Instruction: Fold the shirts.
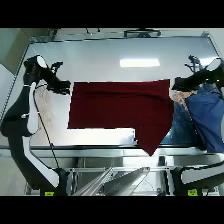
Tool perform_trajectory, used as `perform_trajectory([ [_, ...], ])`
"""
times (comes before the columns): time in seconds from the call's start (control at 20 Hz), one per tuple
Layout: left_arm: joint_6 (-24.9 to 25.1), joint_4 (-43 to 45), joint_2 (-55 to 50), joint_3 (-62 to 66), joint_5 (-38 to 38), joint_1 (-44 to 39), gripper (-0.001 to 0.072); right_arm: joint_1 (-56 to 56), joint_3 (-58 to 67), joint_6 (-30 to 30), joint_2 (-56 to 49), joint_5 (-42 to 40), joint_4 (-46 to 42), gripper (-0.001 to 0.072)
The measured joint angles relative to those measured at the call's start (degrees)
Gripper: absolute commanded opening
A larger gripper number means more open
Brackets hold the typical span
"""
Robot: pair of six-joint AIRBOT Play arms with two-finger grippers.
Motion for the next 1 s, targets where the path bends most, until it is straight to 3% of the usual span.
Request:
perform_trajectory([
  [0.25,2.3,-3.1,12.5,-20.1,3.9,6.2,0.0247,-5.7,-20.0,3.2,18.0,1.9,-2.5,0.0344],
  [0.3,2.7,-3.3,14.1,-23.9,5.2,7.3,0.0282,-6.8,-25.2,3.8,22.1,1.6,-2.5,0.0345],
  [0.55,6.1,-9.0,17.7,-38.6,10.6,10.8,0.0285,-9.2,-47.1,6.4,38.1,-1.8,-0.3,0.0346],
  [1.0,11.1,-16.7,16.6,-51.4,18.4,10.2,0.0285,-9.6,-64.8,6.3,44.6,-5.4,7.7,0.0346],
])
